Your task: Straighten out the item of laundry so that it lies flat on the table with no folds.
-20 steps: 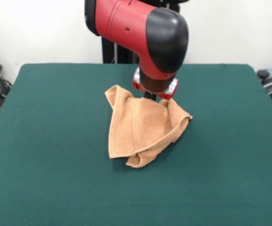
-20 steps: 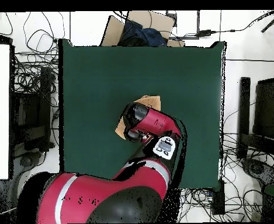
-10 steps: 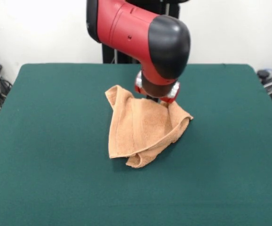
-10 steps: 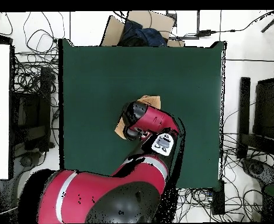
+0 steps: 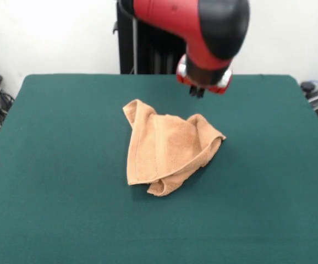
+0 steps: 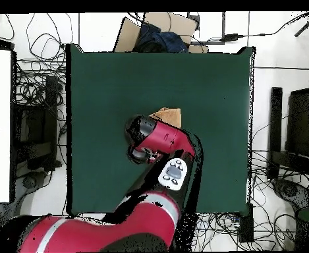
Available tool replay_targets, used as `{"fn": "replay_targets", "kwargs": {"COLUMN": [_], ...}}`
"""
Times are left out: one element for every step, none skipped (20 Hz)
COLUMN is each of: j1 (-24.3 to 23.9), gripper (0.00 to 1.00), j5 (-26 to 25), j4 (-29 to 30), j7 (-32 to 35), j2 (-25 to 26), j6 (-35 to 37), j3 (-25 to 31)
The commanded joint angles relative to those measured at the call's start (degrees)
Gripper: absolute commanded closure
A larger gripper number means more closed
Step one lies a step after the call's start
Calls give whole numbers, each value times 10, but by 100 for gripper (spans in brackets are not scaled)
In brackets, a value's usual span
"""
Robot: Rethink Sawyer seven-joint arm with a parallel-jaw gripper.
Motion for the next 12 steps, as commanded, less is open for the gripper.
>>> {"fn": "replay_targets", "kwargs": {"j1": [11,12,16,18,21,21,25,27,30,29,28,27], "gripper": [100,100,100,100,100,100,100,100,100,100,100,100], "j5": [-29,-34,-39,-42,-46,-52,-55,-59,-63,-63,-65,-70], "j4": [132,134,137,139,144,144,160,175,190,205,218,222], "j7": [28,28,33,36,39,39,42,41,39,39,38,36], "j2": [-123,-128,-135,-141,-148,-149,-162,-174,-187,-200,-213,-221], "j6": [-38,-27,-13,-6,5,11,8,1,-7,-9,-13,-21], "j3": [32,30,25,22,20,19,15,12,9,8,7,5]}}
